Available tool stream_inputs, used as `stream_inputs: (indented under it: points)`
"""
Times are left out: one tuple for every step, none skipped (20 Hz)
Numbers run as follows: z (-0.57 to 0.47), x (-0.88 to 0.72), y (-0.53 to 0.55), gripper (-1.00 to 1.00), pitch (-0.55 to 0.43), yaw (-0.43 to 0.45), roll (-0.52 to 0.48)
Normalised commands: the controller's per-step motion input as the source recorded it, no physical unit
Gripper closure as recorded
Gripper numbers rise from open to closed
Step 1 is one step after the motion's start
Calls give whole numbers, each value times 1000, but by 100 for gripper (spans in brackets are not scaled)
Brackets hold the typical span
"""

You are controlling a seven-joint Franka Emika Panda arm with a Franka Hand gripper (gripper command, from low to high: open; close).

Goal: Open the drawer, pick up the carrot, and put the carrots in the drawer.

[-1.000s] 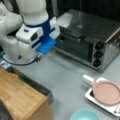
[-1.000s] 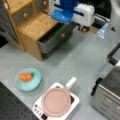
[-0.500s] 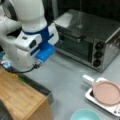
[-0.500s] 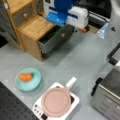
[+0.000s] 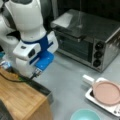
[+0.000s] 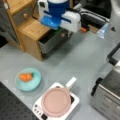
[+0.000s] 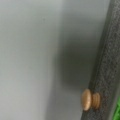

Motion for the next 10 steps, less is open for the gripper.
stream_inputs:
  points:
    - [-30,89,-121,-100,41,87,-156]
    - [-61,69,-113,-100,26,66,-191]
    - [-94,41,-109,-100,29,33,-211]
    - [-110,24,-100,-100,28,20,-208]
    - [-124,4,-93,-100,28,-8,-201]
    - [-125,-6,-82,-100,24,-16,-189]
    - [-127,-22,-74,-100,22,-19,-171]
    - [-132,-35,-69,-100,15,-22,-155]
    - [-134,-47,-66,-100,12,-25,-140]
    - [-129,-53,-63,-100,5,-26,-130]
